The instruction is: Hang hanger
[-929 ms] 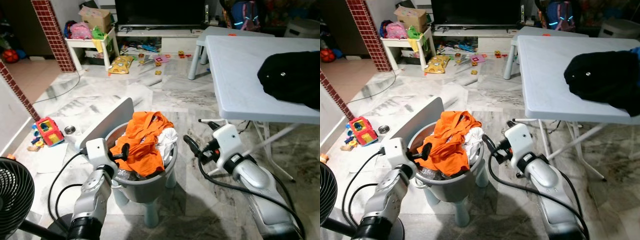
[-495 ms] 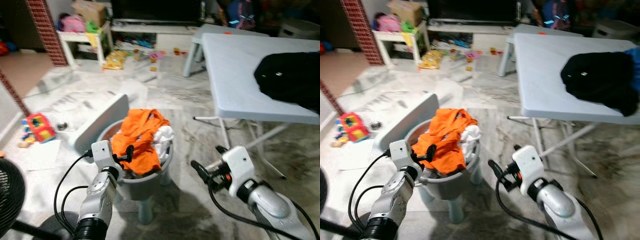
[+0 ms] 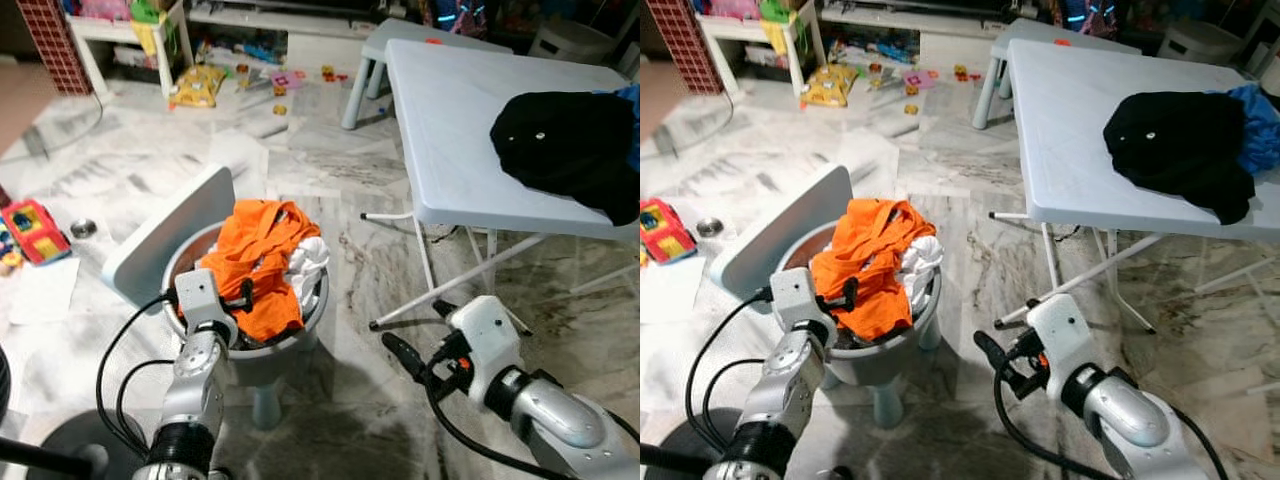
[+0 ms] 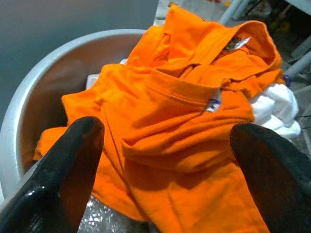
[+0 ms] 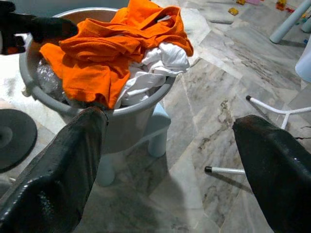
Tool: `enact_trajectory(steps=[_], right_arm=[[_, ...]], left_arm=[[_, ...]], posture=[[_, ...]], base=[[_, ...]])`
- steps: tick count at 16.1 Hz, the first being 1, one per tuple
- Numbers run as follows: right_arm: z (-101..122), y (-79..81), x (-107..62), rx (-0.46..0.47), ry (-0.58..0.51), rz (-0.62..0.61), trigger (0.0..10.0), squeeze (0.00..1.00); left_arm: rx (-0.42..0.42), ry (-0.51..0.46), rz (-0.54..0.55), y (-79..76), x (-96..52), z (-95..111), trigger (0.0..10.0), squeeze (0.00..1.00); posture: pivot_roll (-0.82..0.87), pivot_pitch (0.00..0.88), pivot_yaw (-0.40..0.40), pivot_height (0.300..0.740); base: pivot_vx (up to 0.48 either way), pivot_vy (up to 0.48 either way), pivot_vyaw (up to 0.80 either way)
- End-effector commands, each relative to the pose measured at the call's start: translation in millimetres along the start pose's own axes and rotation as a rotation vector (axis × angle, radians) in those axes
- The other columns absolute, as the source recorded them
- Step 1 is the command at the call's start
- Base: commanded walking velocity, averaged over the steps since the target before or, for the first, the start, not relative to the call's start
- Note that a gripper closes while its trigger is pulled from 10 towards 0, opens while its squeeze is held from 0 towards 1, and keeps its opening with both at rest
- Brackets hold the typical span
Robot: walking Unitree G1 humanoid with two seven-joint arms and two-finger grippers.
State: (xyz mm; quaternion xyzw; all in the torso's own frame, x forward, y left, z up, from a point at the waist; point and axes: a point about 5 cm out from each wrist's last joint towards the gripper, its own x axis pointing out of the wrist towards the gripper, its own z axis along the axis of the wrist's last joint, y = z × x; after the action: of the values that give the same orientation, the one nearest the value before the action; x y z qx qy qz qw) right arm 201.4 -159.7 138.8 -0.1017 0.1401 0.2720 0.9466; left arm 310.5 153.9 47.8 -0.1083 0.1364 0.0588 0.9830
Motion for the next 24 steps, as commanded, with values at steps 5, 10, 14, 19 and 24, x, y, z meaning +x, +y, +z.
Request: enact_trajectory(steps=[5,10,14,19,24], right_arm=[[4,-1.8,-24.7,0.007,0.050,-0.024,10.0,0.00],[6,0.5,-40.2,0.016,0.099,-0.003,10.0,0.00],[8,7.3,-46.9,0.055,0.119,0.080,10.0,0.00],[11,10.8,-52.1,0.060,0.119,0.098,10.0,0.00],[9,12.8,-56.4,0.073,0.149,0.094,10.0,0.00]], left_arm=[[0.045,0.012,-0.023,-8.4,14.9,11,10.0,0.00],[0.066,0.022,-0.021,-15.0,22.5,14,10.0,0.00],[0.123,-0.011,0.063,-1.8,31.4,29,10.0,0.00],[0.124,-0.004,0.018,-0.1,34.6,32,10.0,0.00],[0.135,0.000,0.011,2.2,38.5,37,0.0,0.00]], posture=[[-0.41,0.180,-0.164,0.740],[-0.44,0.198,-0.200,0.740],[-0.45,0.211,-0.213,0.740],[-0.44,0.234,-0.211,0.740],[-0.45,0.241,-0.210,0.740]], base=[[0.000,0.000,0.00],[0.000,0.000,0.00],[0.000,0.000,0.00],[0.000,0.000,0.00],[0.000,0.000,0.00]])
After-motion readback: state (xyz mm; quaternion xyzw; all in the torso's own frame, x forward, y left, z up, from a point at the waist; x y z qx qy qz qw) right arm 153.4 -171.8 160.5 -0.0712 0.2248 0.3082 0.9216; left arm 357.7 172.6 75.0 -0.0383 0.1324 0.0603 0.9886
